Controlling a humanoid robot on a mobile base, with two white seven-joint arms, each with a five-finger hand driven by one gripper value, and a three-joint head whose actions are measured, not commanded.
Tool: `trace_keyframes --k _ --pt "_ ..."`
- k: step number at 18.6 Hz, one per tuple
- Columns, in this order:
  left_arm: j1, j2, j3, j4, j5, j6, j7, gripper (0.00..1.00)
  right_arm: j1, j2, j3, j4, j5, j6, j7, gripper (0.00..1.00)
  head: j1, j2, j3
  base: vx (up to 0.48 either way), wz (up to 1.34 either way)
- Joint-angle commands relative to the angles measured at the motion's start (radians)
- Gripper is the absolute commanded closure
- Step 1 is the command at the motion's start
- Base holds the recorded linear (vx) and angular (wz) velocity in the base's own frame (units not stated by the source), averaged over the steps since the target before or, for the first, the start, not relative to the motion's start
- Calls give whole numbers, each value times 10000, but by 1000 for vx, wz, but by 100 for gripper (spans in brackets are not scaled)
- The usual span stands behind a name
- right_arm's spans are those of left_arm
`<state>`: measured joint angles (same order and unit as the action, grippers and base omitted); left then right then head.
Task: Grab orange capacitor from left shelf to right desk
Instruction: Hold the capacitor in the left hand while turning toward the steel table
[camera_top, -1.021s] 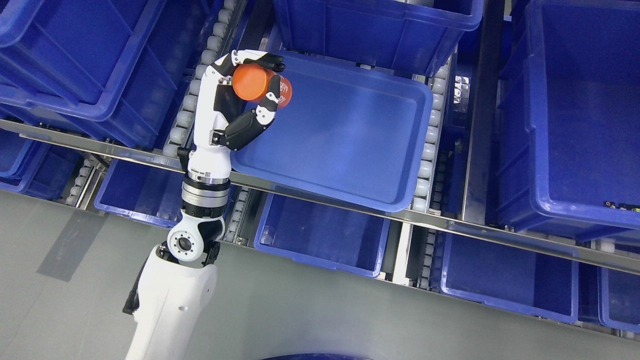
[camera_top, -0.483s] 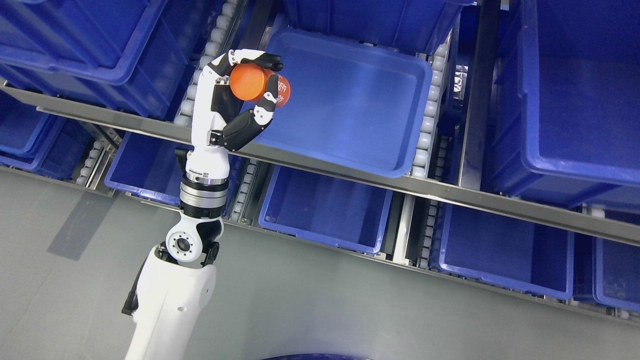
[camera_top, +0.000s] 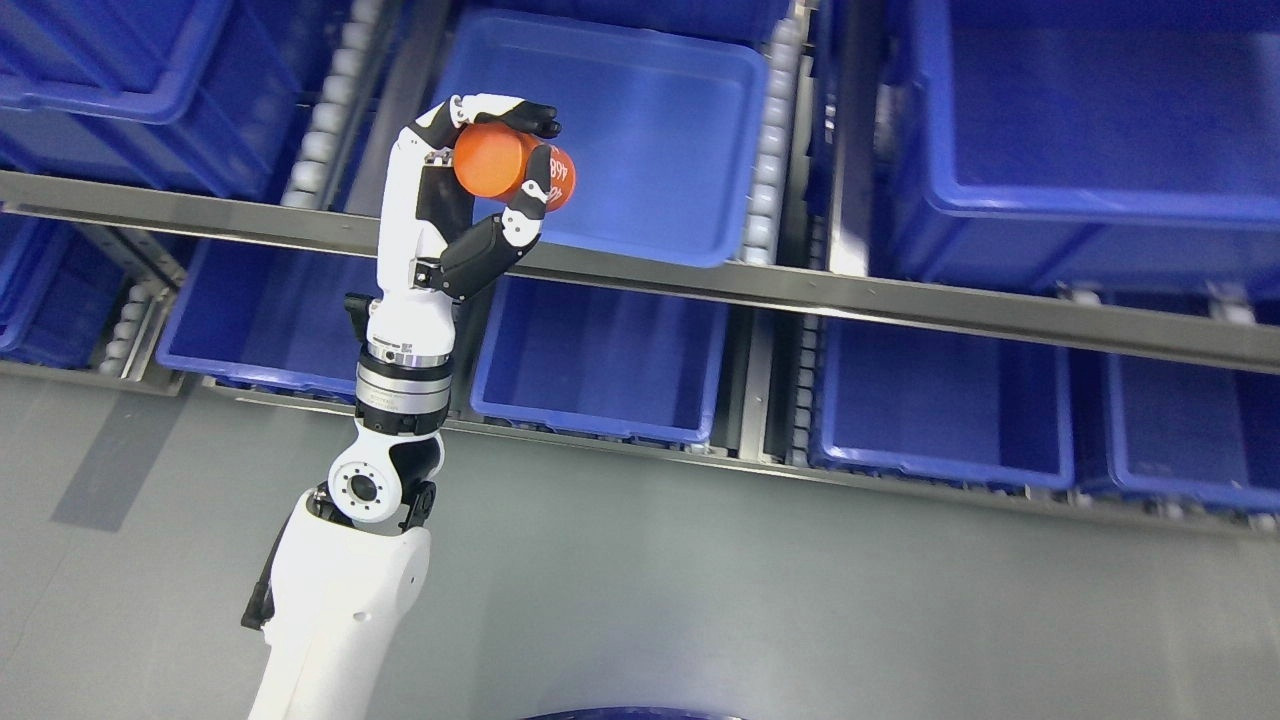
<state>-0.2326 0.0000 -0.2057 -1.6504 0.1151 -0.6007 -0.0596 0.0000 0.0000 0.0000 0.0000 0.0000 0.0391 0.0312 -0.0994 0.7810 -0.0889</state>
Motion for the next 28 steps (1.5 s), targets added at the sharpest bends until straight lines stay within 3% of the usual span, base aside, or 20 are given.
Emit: trace_keyframes --k 1,14,28 --pt "-66 175 93 -17 0 -6 -2 97 -15 -174 -108 -337 46 8 10 0 0 0 0 -170 -405" --pt "-82 175 93 -17 15 -37 13 97 -15 -174 -108 -337 46 8 10 0 0 0 0 -79 -731" --pt "-342 175 -458 -2 15 55 13 98 -15 -174 -108 -337 46 8 10 0 0 1 0 154 -698"
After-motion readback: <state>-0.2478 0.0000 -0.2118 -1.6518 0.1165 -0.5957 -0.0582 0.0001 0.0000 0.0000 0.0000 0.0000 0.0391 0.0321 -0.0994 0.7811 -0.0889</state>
